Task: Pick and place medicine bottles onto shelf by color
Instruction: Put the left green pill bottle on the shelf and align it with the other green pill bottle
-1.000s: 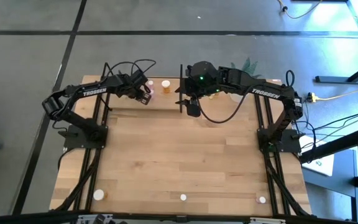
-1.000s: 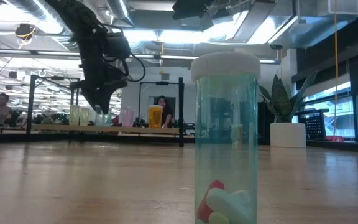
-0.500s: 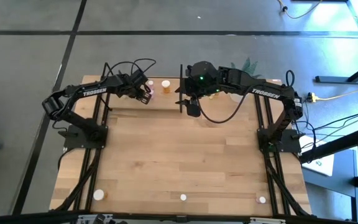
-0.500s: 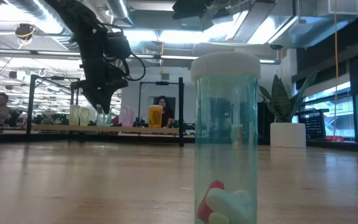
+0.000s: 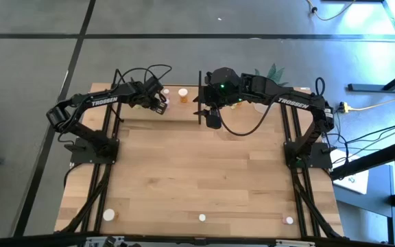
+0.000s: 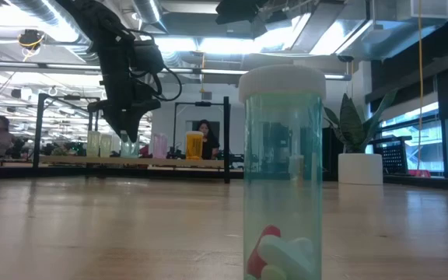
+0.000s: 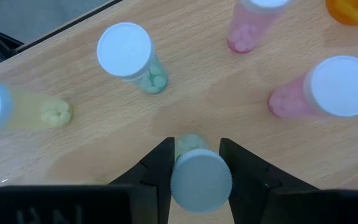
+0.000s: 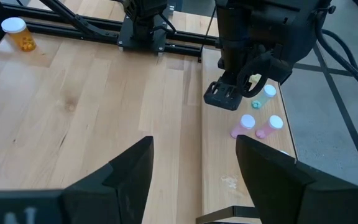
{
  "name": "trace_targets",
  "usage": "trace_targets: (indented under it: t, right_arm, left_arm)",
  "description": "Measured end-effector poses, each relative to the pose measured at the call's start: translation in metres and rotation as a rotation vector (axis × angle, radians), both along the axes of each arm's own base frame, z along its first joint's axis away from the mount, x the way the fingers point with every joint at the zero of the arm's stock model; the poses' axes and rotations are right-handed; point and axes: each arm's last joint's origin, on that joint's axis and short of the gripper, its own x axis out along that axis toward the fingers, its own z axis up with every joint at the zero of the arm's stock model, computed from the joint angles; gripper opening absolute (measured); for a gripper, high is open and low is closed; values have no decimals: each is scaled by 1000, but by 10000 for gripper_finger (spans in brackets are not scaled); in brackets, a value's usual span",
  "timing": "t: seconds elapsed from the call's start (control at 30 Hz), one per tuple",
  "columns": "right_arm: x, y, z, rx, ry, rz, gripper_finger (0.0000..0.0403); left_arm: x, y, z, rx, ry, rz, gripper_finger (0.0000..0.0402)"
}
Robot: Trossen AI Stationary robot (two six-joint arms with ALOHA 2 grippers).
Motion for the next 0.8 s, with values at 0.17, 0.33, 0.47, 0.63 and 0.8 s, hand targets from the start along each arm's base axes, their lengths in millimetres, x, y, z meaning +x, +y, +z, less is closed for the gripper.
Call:
trace_targets:
  t: [0.17, 0.33, 0.47, 0.63, 0.8]
  right_arm:
    - [0, 0, 0, 0, 0, 0, 231]
    - [0, 0, 0, 0, 0, 0, 231]
    - [0, 0, 0, 0, 0, 0, 231]
    - [0, 0, 0, 0, 0, 0, 231]
    - [0, 0, 0, 0, 0, 0, 231]
  left_arm:
    - [0, 0, 0, 1, 0, 5, 126]
    - [0, 0, 0, 10, 10, 8, 150]
    - [0, 0, 0, 11, 10, 10, 153]
    - [0, 0, 0, 13, 10, 15, 153]
    - [-1, 0, 0, 14, 11, 12, 154]
